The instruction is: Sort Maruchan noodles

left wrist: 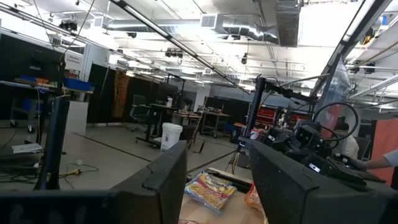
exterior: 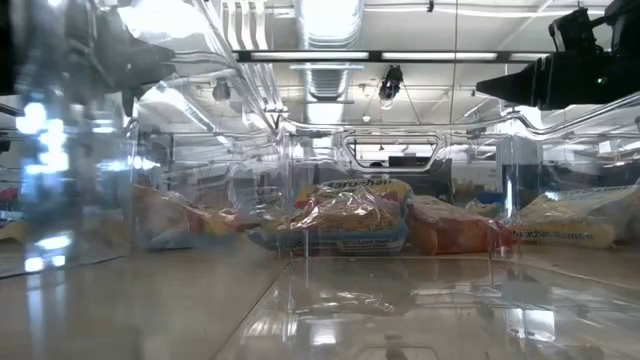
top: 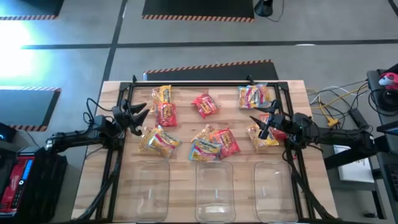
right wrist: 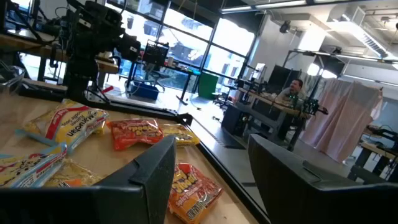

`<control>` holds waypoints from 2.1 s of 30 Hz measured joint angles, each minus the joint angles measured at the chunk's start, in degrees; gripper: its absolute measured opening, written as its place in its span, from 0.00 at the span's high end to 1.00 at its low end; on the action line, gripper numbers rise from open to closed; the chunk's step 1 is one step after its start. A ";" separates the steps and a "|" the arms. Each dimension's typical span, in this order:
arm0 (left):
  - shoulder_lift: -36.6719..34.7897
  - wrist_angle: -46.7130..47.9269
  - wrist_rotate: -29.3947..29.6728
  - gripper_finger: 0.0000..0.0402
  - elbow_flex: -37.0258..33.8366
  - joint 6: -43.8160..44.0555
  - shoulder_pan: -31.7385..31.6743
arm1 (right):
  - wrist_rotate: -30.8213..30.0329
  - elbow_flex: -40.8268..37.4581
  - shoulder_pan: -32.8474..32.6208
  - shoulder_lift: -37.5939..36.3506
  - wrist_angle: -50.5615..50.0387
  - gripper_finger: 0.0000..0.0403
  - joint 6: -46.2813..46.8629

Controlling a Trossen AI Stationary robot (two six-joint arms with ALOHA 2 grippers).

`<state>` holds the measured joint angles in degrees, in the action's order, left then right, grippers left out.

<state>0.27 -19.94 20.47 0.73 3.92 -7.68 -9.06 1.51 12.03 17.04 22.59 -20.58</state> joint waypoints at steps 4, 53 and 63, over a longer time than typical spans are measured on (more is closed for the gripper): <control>0.01 -0.01 -0.01 0.61 0.00 0.01 0.00 | 0.01 -0.01 0.00 -0.01 -0.01 0.52 0.02; 0.00 -0.01 -0.01 0.61 0.00 0.02 -0.01 | 0.02 0.00 0.00 -0.02 0.00 0.52 0.02; 0.02 -0.02 0.00 0.61 0.00 0.00 0.00 | 0.02 0.00 0.00 -0.02 0.86 0.52 1.73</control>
<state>0.29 -19.97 20.47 0.73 3.92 -7.68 -9.04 1.52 12.03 17.02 23.45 -18.85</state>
